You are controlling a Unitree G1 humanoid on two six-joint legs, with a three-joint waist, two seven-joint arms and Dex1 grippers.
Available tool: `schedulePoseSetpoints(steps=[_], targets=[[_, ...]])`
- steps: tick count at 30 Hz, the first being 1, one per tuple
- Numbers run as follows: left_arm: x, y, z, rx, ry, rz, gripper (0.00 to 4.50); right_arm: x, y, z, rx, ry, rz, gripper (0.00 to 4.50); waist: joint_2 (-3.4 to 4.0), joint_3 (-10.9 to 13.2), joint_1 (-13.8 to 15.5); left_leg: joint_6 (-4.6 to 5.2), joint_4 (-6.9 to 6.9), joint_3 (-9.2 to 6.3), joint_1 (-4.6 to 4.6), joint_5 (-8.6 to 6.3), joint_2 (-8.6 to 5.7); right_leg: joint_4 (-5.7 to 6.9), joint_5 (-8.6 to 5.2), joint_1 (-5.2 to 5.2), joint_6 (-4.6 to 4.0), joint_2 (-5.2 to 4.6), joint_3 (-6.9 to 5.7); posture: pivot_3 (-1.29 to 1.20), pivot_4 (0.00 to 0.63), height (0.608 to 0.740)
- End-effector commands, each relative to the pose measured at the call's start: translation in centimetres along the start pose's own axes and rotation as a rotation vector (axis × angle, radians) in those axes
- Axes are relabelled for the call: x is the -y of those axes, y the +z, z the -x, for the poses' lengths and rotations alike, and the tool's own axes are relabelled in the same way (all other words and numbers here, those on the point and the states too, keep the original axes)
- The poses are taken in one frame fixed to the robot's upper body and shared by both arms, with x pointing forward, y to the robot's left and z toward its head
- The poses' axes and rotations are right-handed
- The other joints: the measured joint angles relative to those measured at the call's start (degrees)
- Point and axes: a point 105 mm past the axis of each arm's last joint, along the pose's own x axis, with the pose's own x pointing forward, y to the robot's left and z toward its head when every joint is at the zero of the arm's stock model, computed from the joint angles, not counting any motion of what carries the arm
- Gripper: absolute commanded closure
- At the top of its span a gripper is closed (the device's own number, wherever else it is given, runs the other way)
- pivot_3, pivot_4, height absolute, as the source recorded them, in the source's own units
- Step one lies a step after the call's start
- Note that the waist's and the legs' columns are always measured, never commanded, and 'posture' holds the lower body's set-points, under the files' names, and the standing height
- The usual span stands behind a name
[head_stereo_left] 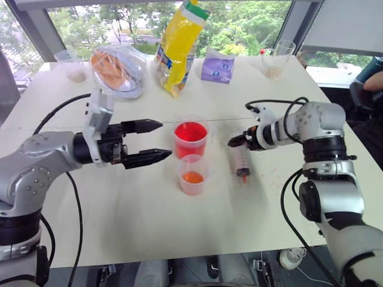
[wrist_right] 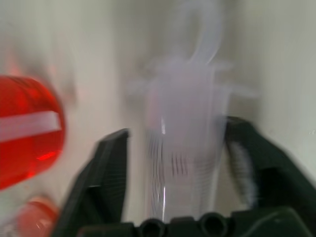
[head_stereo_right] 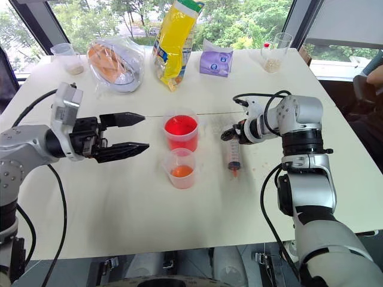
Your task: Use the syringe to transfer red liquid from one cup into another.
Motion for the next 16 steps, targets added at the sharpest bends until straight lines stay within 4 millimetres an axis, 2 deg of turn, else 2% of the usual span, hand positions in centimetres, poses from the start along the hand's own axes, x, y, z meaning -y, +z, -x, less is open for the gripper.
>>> schedulePoseSetpoints(steps=[1,4,8,12,16], targets=[[0.5,0.5,0.7,-0.009,0.01,-0.026,0.0,-0.2,1.2,1.8,0.058,-0.008,0.064,0.03,0.01,0.0,0.0,0.0,0.0,0.0,0.0,0.0,0.0,0.01,0.0,0.0,0.0,0.0,0.0,0.0,0.15,0.74],[0.5,0.1,1.1,-0.032,0.019,-0.018,0.0,-0.5,1.8,3.7,0.113,-0.004,0.16,0.03,0.05,0.0,0.1,0.0,0.0,-0.01,-0.01,0.0,-0.01,0.01,-0.01,-0.02,0.0,0.0,0.0,0.0,0.15,0.74],[0.4,-0.1,2.1,-0.06,0.043,-0.016,0.0,-1.9,2.1,7.9,0.233,0.035,0.481,0.03,0.05,0.0,0.3,0.03,-0.03,-0.04,-0.03,-0.02,0.0,-0.08,-0.03,-0.02,0.03,-0.01,-0.01,0.0,0.15,0.74],[0.4,-0.1,2.7,-0.082,0.059,-0.028,0.0,-4.3,-0.3,12.1,0.28,0.195,0.822,0.03,0.04,0.1,0.1,0.07,-0.08,-0.05,-0.07,-0.06,0.0,-0.19,-0.12,-0.02,0.16,-0.02,-0.03,0.0,0.15,0.74],[0.5,0.0,2.9,-0.092,0.059,-0.033,0.0,-4.0,-1.8,13.7,0.26,0.225,0.981,0.03,0.02,0.1,0.0,0.06,-0.09,-0.01,0.01,-0.07,0.02,-0.29,-0.15,0.05,0.2,0.02,-0.03,0.0,0.15,0.74]])
